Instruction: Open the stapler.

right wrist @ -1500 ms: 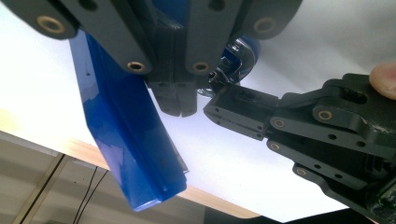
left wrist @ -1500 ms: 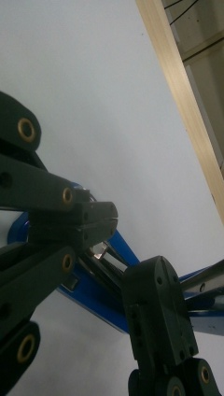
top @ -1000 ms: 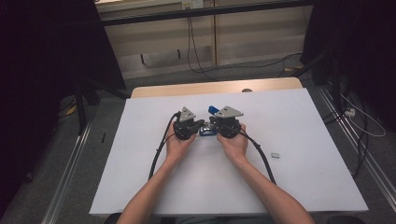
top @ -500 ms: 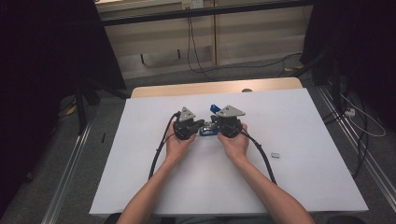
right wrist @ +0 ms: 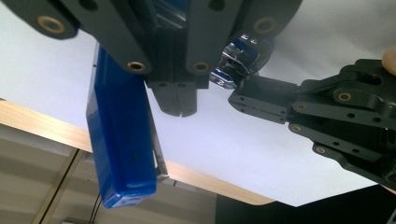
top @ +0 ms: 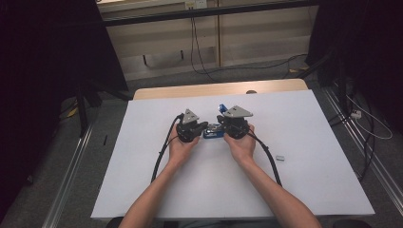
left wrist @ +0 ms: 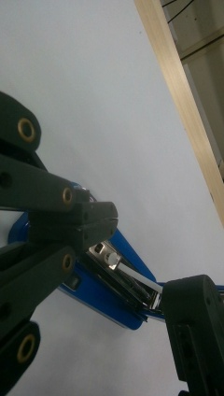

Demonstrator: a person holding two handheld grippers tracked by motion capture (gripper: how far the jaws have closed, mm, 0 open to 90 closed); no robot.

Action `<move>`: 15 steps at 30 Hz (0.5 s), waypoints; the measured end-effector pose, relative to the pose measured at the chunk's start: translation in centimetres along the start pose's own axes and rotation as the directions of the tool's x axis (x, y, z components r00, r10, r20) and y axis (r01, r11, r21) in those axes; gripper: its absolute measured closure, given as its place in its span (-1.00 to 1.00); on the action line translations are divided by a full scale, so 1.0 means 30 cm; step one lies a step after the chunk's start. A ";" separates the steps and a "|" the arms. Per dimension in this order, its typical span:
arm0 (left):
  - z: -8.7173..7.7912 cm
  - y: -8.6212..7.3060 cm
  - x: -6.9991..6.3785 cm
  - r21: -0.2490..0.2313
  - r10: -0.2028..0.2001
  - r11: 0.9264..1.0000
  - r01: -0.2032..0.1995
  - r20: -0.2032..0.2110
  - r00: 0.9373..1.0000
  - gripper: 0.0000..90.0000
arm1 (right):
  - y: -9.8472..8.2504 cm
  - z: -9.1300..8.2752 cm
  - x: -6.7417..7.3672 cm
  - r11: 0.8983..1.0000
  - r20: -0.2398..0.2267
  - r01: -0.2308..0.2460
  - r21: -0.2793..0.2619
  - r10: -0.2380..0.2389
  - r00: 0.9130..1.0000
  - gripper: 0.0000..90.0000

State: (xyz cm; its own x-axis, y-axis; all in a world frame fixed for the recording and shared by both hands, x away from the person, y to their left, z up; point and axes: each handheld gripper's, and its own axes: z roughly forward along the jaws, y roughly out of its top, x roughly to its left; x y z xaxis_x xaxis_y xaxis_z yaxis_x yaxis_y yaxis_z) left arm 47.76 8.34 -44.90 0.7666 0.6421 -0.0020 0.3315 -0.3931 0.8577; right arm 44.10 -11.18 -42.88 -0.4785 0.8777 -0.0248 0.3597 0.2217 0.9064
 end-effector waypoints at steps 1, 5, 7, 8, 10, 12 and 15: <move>0.000 0.000 0.000 0.000 0.000 1.000 0.000 -0.001 1.000 1.00 | 0.000 0.000 0.001 1.000 0.001 0.000 0.000 0.000 1.000 1.00; 0.000 0.000 -0.001 0.000 0.003 1.000 -0.003 -0.003 1.000 1.00 | 0.000 -0.001 0.001 1.000 0.005 0.001 0.001 -0.001 1.000 1.00; 0.000 -0.001 -0.001 -0.002 0.003 1.000 -0.003 -0.002 1.000 1.00 | 0.000 -0.003 0.002 1.000 0.005 -0.003 0.002 0.003 1.000 1.00; -0.001 0.000 -0.001 -0.001 0.004 1.000 -0.004 -0.004 1.000 1.00 | 0.000 -0.004 0.002 1.000 0.011 -0.003 0.000 0.003 1.000 1.00; 0.000 -0.001 -0.001 -0.002 0.003 1.000 -0.003 -0.003 1.000 1.00 | 0.001 -0.007 -0.004 1.000 0.013 -0.010 -0.002 0.010 1.000 1.00; -0.001 -0.001 0.000 -0.001 0.004 1.000 -0.004 -0.002 1.000 1.00 | 0.001 -0.011 -0.008 1.000 0.015 -0.008 -0.003 0.008 1.000 1.00; -0.001 -0.001 0.000 -0.003 0.005 1.000 -0.005 -0.003 1.000 1.00 | -0.001 -0.013 -0.012 1.000 0.013 -0.012 -0.009 0.012 1.000 1.00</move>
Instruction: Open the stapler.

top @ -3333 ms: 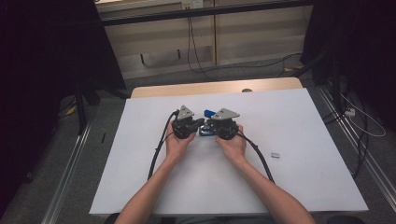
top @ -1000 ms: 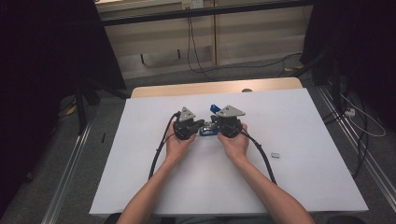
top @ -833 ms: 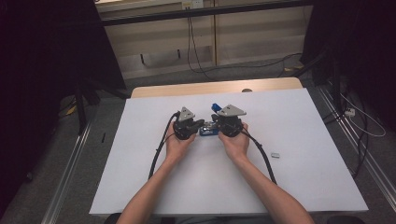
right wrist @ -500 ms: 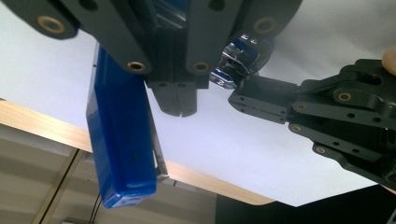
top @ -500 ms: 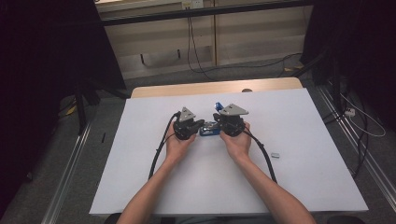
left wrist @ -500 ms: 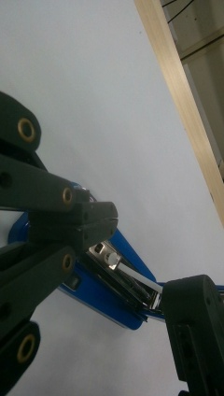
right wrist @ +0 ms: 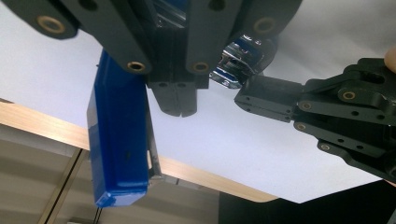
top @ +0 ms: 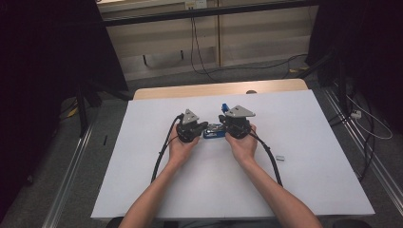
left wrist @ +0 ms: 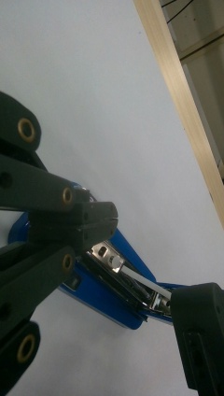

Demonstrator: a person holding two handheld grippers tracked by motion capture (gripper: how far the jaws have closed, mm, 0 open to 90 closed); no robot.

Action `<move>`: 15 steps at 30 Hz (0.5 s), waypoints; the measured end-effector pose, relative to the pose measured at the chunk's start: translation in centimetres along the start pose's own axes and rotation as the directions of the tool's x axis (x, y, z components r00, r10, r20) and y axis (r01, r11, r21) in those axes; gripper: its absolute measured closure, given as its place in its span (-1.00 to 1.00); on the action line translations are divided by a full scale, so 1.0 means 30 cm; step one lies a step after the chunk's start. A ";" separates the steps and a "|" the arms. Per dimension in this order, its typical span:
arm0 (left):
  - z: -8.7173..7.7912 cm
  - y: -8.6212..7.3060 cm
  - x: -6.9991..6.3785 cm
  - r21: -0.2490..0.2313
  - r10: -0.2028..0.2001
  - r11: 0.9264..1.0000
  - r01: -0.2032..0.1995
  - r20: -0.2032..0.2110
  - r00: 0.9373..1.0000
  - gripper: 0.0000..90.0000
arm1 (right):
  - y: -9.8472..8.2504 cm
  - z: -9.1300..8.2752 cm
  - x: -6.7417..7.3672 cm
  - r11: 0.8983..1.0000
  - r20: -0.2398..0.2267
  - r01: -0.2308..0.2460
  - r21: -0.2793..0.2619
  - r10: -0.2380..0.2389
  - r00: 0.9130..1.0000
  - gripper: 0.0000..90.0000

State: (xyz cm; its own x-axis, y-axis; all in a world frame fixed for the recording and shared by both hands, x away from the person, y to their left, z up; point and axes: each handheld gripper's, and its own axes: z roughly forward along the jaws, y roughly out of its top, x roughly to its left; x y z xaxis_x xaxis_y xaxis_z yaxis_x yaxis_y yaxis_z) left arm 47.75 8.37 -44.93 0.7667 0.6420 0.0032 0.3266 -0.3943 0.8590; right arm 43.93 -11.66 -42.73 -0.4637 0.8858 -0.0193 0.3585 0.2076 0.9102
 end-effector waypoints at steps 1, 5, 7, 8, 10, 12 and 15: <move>0.000 0.000 0.000 -0.001 -0.001 1.000 0.001 -0.001 1.000 1.00 | 0.000 0.000 -0.001 1.000 -0.002 -0.003 -0.001 0.003 1.000 1.00; -0.001 -0.001 0.000 -0.001 0.002 1.000 -0.002 -0.005 1.000 1.00 | 0.000 -0.001 -0.004 1.000 -0.006 -0.007 -0.002 0.007 1.000 1.00; 0.000 -0.001 0.000 -0.002 -0.003 1.000 0.003 0.001 1.000 1.00 | 0.000 -0.001 -0.004 1.000 -0.005 -0.008 -0.002 0.008 1.000 1.00; 0.000 -0.002 0.001 -0.003 -0.005 1.000 0.005 0.003 1.000 1.00 | 0.000 -0.001 -0.004 1.000 -0.004 -0.009 -0.002 0.009 1.000 1.00; 0.000 -0.002 0.000 -0.003 -0.004 1.000 0.004 0.003 1.000 1.00 | 0.000 -0.001 -0.004 1.000 -0.005 -0.011 -0.002 0.011 1.000 1.00; 0.000 -0.002 0.000 -0.003 -0.001 1.000 0.001 0.001 1.000 1.00 | 0.000 -0.001 -0.004 1.000 -0.004 -0.010 -0.003 0.010 1.000 1.00; 0.000 -0.002 0.001 -0.004 -0.004 1.000 0.004 0.004 1.000 1.00 | 0.001 -0.004 -0.008 1.000 0.006 -0.017 -0.004 0.017 1.000 1.00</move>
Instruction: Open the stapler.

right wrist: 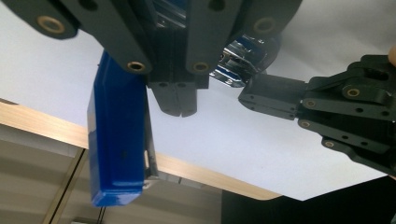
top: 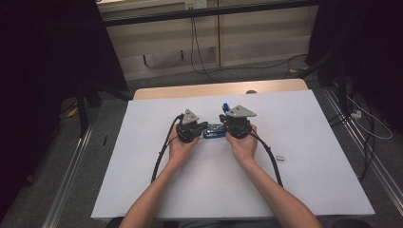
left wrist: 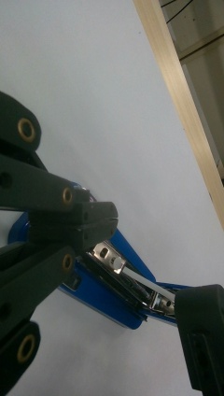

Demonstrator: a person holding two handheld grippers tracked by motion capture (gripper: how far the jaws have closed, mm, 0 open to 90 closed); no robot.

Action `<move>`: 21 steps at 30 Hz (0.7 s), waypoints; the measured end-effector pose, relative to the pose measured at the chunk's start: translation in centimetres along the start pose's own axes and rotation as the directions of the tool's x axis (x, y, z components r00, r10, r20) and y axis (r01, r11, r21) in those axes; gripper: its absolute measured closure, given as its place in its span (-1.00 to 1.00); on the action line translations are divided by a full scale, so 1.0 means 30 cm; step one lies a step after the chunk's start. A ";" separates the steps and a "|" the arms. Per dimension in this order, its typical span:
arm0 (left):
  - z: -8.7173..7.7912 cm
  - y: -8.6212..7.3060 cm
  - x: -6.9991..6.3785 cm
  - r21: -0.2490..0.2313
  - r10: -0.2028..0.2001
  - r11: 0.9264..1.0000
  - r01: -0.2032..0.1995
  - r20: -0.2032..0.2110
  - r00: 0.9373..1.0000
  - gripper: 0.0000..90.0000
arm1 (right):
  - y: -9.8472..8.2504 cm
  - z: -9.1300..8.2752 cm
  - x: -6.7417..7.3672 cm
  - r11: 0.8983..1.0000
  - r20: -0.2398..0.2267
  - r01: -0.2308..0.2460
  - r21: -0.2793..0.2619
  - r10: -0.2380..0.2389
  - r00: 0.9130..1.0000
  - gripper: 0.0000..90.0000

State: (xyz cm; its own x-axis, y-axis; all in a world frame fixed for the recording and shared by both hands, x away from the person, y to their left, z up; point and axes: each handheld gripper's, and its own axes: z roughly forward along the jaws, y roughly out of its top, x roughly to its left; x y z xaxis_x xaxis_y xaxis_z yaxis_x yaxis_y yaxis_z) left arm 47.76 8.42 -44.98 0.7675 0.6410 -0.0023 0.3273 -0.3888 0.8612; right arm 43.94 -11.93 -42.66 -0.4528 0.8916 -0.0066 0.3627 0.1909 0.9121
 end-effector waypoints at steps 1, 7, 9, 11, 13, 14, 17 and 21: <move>0.000 0.000 -0.001 -0.001 -0.001 1.000 0.001 0.000 1.000 1.00 | 0.000 -0.002 -0.005 1.000 -0.002 -0.002 -0.001 0.002 1.000 1.00; 0.000 0.000 -0.001 0.001 0.002 1.000 -0.002 -0.004 1.000 1.00 | 0.009 -0.018 -0.026 1.000 0.009 -0.012 -0.015 0.013 1.000 1.00; 0.000 0.001 -0.003 0.003 0.002 1.000 -0.002 -0.005 1.000 1.00 | 0.009 -0.020 -0.027 1.000 0.009 -0.008 -0.015 0.009 1.000 1.00; -0.001 0.000 -0.002 0.002 0.004 1.000 -0.004 -0.006 1.000 1.00 | 0.008 -0.020 -0.027 1.000 0.010 -0.008 -0.015 0.008 1.000 1.00; -0.001 0.001 -0.002 0.002 0.004 1.000 -0.004 -0.006 1.000 1.00 | 0.008 -0.019 -0.027 1.000 0.012 -0.009 -0.017 0.009 1.000 1.00; -0.001 0.000 -0.002 0.002 0.004 1.000 -0.004 -0.005 1.000 1.00 | 0.008 -0.020 -0.026 1.000 0.015 -0.007 -0.017 0.008 1.000 1.00; 0.000 0.000 -0.002 0.001 0.003 1.000 -0.003 -0.007 1.000 1.00 | 0.008 -0.025 -0.031 1.000 0.030 -0.013 -0.025 0.014 0.999 1.00; 0.000 -0.001 -0.003 0.000 0.003 1.000 -0.003 -0.006 1.000 1.00 | 0.009 -0.030 -0.039 1.000 0.024 -0.020 -0.022 0.021 0.999 1.00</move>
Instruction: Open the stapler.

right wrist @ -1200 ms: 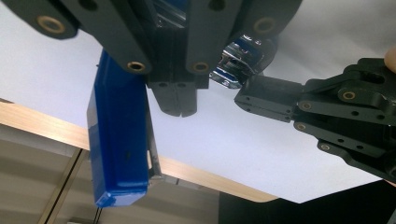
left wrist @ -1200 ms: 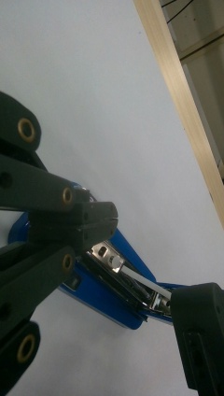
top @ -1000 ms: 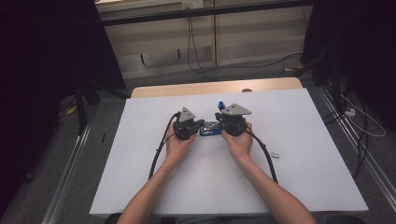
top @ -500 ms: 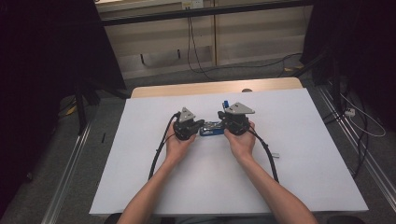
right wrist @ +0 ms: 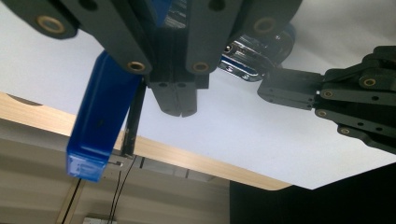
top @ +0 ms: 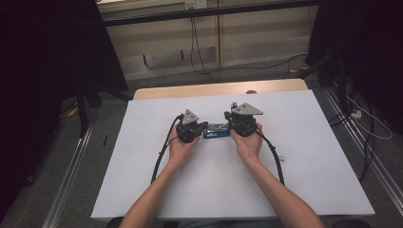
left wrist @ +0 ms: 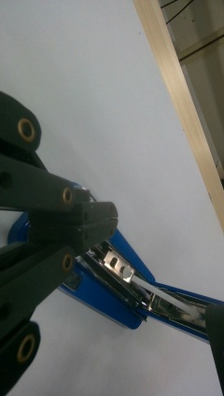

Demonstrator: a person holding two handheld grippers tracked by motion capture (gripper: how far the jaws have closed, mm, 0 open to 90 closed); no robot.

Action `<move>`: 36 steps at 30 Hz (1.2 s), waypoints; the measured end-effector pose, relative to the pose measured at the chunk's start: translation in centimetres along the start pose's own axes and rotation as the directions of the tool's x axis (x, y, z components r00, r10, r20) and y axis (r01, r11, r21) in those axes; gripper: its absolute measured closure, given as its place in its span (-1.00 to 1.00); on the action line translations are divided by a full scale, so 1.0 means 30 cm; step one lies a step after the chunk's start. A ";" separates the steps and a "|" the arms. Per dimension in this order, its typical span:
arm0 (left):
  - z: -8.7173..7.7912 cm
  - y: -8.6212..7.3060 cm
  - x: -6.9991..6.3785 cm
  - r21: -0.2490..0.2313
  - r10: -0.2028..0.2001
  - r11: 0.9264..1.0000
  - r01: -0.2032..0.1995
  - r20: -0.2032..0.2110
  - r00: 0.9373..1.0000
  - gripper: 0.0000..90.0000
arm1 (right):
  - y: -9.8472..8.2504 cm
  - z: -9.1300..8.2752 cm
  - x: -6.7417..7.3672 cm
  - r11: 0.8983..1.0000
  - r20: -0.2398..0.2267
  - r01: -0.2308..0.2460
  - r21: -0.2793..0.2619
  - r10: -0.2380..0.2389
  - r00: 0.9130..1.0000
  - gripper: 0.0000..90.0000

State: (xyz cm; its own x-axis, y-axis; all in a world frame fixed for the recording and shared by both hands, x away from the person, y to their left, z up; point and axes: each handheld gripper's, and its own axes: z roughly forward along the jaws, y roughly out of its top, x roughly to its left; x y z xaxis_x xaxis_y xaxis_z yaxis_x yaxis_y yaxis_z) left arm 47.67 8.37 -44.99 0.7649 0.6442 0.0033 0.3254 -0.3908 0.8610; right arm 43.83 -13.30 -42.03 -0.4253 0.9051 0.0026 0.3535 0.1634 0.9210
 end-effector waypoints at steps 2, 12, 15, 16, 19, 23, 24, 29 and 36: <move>0.000 0.000 0.000 -0.001 -0.002 1.000 0.002 -0.001 1.000 1.00 | -0.001 0.001 0.001 1.000 0.003 0.000 -0.002 0.000 1.000 1.00; 0.000 -0.001 -0.001 -0.002 0.000 1.000 0.000 -0.001 1.000 1.00 | -0.003 -0.024 -0.026 1.000 0.030 -0.006 -0.008 0.006 1.000 1.00; 0.000 -0.002 -0.001 -0.005 0.000 1.000 0.000 -0.001 1.000 1.00 | 0.005 -0.033 -0.028 1.000 0.040 -0.002 -0.010 0.002 0.999 1.00; 0.000 -0.001 -0.001 -0.004 0.000 1.000 0.000 -0.002 1.000 1.00 | 0.006 -0.033 -0.032 1.000 0.035 -0.002 -0.010 0.003 0.999 1.00; 0.000 -0.002 -0.001 -0.005 -0.003 1.000 0.003 0.001 1.000 1.00 | 0.004 -0.036 -0.038 1.000 0.043 0.008 -0.006 -0.008 0.999 1.00; 0.000 -0.002 0.000 -0.005 -0.003 1.000 0.003 0.000 1.000 1.00 | -0.001 -0.041 -0.057 1.000 0.050 -0.002 -0.006 0.002 0.999 1.00; 0.000 -0.002 0.000 -0.005 -0.004 1.000 0.004 0.001 1.000 1.00 | -0.002 -0.043 -0.060 1.000 0.050 -0.009 -0.004 0.009 0.999 1.00; 0.000 -0.002 -0.001 -0.005 -0.001 1.000 0.001 0.000 1.000 1.00 | 0.000 -0.047 -0.064 1.000 0.052 -0.010 -0.007 0.010 0.999 1.00; 0.000 -0.003 -0.002 -0.006 0.002 1.000 -0.002 0.001 1.000 1.00 | -0.006 -0.061 -0.092 1.000 0.085 -0.024 0.006 0.023 0.996 1.00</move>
State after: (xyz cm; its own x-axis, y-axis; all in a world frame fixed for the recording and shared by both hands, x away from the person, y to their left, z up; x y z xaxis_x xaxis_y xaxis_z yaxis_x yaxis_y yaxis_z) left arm 47.59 8.37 -45.05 0.7659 0.6430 0.0045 0.3210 -0.3883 0.8638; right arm 43.43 -16.55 -41.48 -0.3445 0.9387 -0.0089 0.3689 0.1440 0.9183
